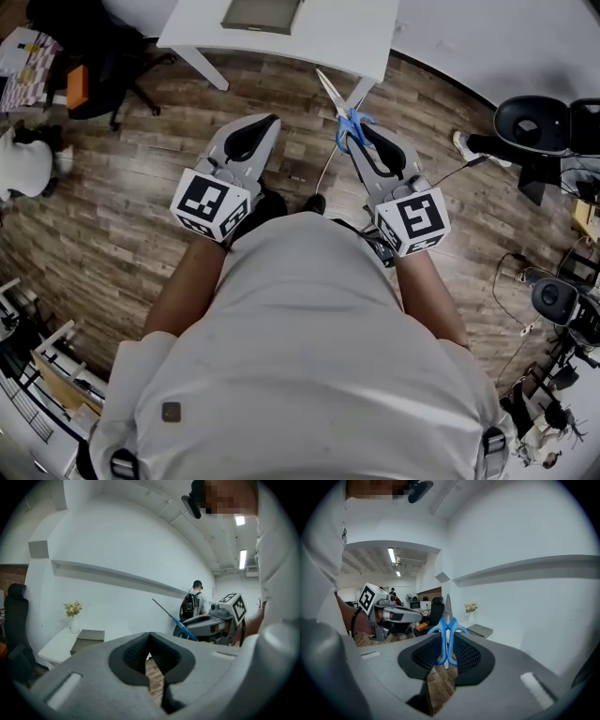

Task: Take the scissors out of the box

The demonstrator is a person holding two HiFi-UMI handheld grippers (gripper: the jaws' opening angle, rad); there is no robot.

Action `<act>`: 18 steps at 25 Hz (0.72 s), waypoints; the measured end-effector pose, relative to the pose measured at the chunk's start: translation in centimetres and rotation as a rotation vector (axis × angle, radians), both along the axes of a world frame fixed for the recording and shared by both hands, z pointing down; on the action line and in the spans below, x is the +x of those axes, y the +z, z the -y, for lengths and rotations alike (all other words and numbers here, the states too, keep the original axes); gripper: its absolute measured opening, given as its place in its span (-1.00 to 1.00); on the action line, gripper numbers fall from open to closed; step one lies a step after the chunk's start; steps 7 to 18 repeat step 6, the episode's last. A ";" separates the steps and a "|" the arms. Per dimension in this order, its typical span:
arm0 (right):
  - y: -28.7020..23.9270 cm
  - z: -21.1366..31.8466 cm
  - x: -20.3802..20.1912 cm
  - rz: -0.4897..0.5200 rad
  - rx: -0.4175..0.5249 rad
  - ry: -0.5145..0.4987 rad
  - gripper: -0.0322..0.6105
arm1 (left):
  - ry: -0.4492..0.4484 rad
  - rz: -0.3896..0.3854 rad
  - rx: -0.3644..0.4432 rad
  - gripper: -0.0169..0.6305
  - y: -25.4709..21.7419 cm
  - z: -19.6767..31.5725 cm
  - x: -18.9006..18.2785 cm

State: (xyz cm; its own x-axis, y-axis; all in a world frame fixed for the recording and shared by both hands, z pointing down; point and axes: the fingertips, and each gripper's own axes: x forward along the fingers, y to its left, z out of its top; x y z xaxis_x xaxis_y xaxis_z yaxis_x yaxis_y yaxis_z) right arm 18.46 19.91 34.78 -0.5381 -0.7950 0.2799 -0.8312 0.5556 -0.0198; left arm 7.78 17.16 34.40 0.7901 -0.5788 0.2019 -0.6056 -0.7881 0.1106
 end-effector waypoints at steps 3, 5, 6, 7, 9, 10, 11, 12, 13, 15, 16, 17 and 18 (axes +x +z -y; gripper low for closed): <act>0.0 -0.3 0.0 0.003 0.001 -0.001 -0.59 | 0.001 0.002 -0.003 -0.95 0.1 -0.4 0.1; 0.0 -0.4 -0.2 0.004 0.001 -0.007 -0.59 | -0.001 0.001 -0.005 -0.95 0.1 -0.4 0.1; -0.1 -0.5 -0.3 0.004 0.001 -0.011 -0.59 | -0.001 0.001 -0.005 -0.95 0.1 -0.5 0.0; -0.1 -0.5 -0.3 0.004 0.001 -0.011 -0.59 | -0.001 0.001 -0.005 -0.95 0.1 -0.5 0.0; -0.1 -0.5 -0.3 0.004 0.001 -0.011 -0.59 | -0.001 0.001 -0.005 -0.95 0.1 -0.5 0.0; -0.1 -0.5 -0.3 0.004 0.001 -0.011 -0.59 | -0.001 0.001 -0.005 -0.95 0.1 -0.5 0.0; -0.1 -0.5 -0.3 0.004 0.001 -0.011 -0.59 | -0.001 0.001 -0.005 -0.95 0.1 -0.5 0.0; -0.1 -0.5 -0.3 0.004 0.001 -0.011 -0.59 | -0.001 0.001 -0.005 -0.95 0.1 -0.5 0.0; -0.1 -0.5 -0.3 0.004 0.001 -0.011 -0.59 | -0.001 0.001 -0.005 -0.95 0.1 -0.5 0.0; -0.1 -0.5 -0.3 0.004 0.001 -0.011 -0.59 | -0.001 0.001 -0.005 -0.95 0.1 -0.5 0.0; -0.1 -0.5 -0.3 0.004 0.001 -0.011 -0.59 | -0.001 0.001 -0.005 -0.95 0.1 -0.5 0.0; -0.1 -0.5 -0.3 0.004 0.001 -0.011 -0.59 | -0.001 0.001 -0.005 -0.95 0.1 -0.5 0.0; -0.1 -0.5 -0.3 0.004 0.001 -0.011 -0.59 | -0.001 0.001 -0.005 -0.95 0.1 -0.5 0.0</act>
